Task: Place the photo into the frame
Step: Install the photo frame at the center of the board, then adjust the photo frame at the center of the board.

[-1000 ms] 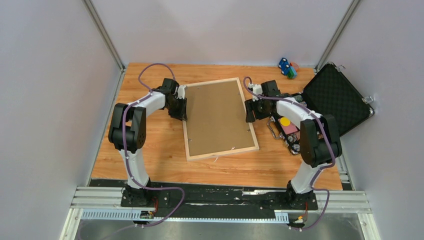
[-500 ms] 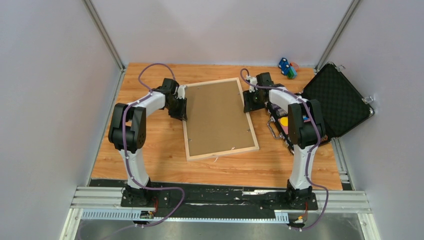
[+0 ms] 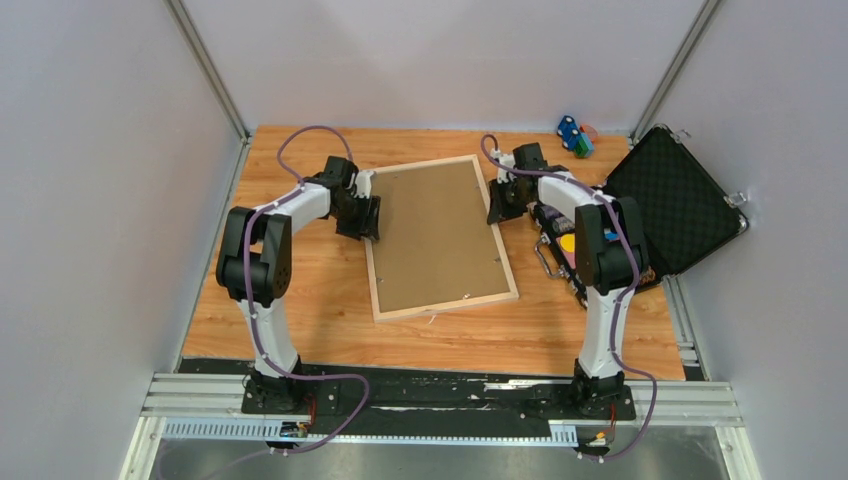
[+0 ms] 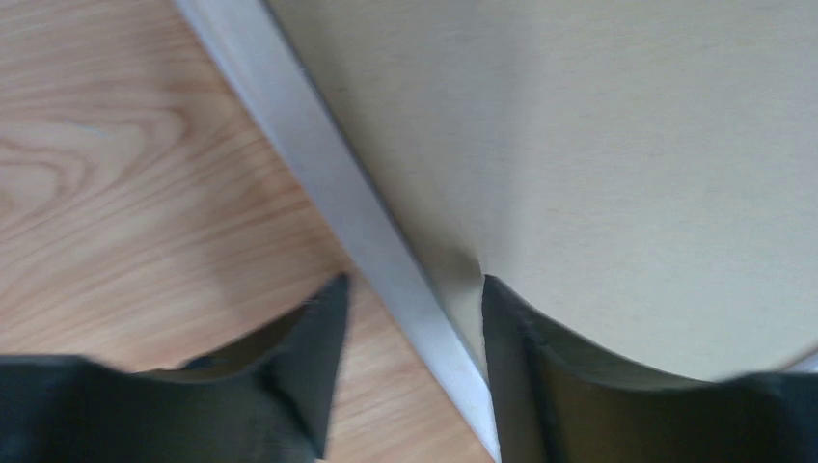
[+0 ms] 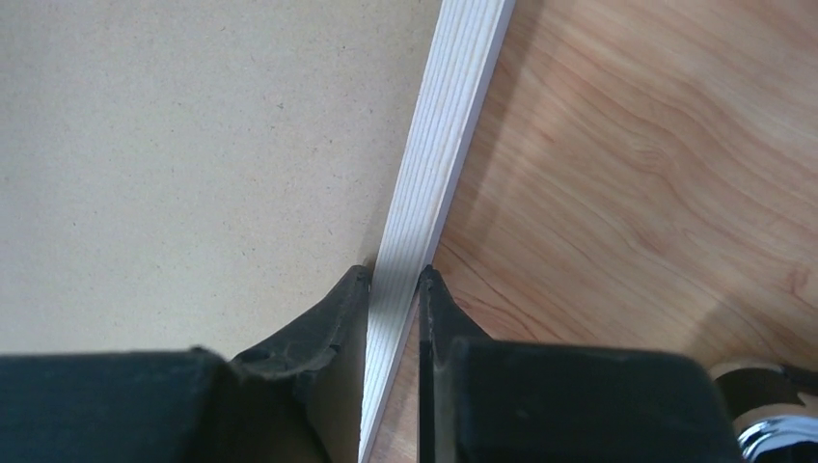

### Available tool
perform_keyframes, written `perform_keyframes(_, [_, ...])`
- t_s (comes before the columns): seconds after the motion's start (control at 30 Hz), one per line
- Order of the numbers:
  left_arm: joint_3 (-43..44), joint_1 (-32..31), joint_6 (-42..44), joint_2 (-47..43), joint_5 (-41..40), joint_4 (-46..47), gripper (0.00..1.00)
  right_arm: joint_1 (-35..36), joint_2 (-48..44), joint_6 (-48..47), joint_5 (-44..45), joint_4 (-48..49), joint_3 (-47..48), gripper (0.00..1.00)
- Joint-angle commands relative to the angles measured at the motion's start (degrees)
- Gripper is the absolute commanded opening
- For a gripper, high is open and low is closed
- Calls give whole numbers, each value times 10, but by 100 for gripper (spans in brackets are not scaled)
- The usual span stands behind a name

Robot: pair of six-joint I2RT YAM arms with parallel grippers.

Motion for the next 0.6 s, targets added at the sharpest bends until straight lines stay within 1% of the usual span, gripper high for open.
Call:
perform_keyframes(0.0, [-13, 1, 40, -26, -25, -26, 74, -5, 20, -75, -34, 17, 30, 0])
perform_keyframes(0.03, [-13, 3, 41, -32, -27, -27, 87, -4, 23, -87, -41, 16, 34, 0])
perform_keyframes(0.07, [-11, 4, 43, -40, -28, -30, 96, -5, 26, -97, -47, 14, 38, 0])
perform_keyframes(0.1, [-8, 9, 44, -43, -27, -33, 98, -5, 29, -107, -55, 11, 43, 0])
perform_keyframes(0.23, [19, 30, 68, -67, -21, -64, 100, -5, 48, -159, -84, -11, 76, 0])
perform_keyframes(0.37, [41, 51, 118, -101, -37, -91, 100, -4, 77, -216, -126, -54, 139, 0])
perform_keyframes(0.47, [39, 58, 152, -134, -54, -102, 100, 0, 99, -259, -161, -89, 178, 0])
perform_keyframes(0.57, [20, 59, 193, -159, -69, -110, 100, 15, 116, -294, -174, -109, 198, 0])
